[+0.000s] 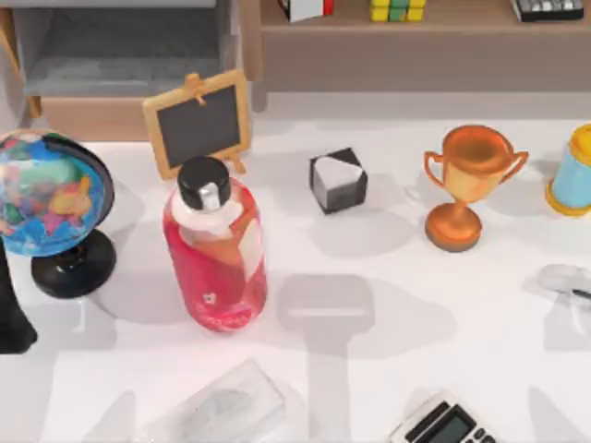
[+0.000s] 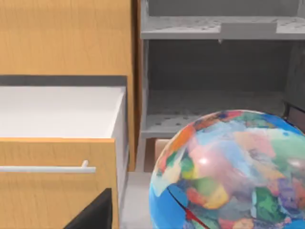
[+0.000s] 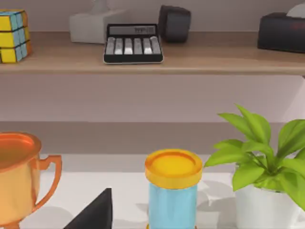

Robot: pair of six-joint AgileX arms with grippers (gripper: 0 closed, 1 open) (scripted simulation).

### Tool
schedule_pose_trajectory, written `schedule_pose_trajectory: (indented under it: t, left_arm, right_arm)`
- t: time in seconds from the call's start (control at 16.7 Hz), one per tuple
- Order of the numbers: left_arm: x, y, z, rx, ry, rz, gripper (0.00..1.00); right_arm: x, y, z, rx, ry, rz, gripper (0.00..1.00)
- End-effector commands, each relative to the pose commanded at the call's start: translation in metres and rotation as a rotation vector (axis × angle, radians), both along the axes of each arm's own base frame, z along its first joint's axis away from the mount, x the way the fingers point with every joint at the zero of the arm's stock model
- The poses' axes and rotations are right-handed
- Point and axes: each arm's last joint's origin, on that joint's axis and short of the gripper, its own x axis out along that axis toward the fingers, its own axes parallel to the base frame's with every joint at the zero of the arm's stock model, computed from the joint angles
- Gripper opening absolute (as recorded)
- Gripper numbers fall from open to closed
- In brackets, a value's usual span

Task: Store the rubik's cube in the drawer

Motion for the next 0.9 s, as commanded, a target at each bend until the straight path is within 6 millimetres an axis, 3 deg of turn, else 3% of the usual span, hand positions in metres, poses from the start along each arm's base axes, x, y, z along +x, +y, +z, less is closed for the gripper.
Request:
schedule_pose_trajectory:
  t: [0.18, 0.3, 0.54, 0.72, 0.9]
  left_arm:
    - [0.0, 0.0, 0.002, 0.001, -0.001, -0.001, 1.0]
    - [0.001, -0.002, 0.014, 0.004, -0.009, -0.006, 1.0]
    - [0.013, -0.011, 0.067, 0.008, -0.045, -0.015, 1.0]
    - [0.043, -0.027, 0.12, 0.002, -0.076, -0.017, 1.0]
    - [0.098, -0.06, 0.165, -0.005, -0.09, -0.016, 1.0]
  right_arm:
    - [0.0, 0.0, 0.0, 0.0, 0.0, 0.0, 1.0]
    - [0.0, 0.0, 0.0, 0.0, 0.0, 0.0, 1.0]
    - [0.0, 0.0, 0.0, 0.0, 0.0, 0.0, 1.0]
    - [0.0, 0.0, 0.0, 0.0, 0.0, 0.0, 1.0]
    - [0.0, 0.0, 0.0, 0.0, 0.0, 0.0, 1.0]
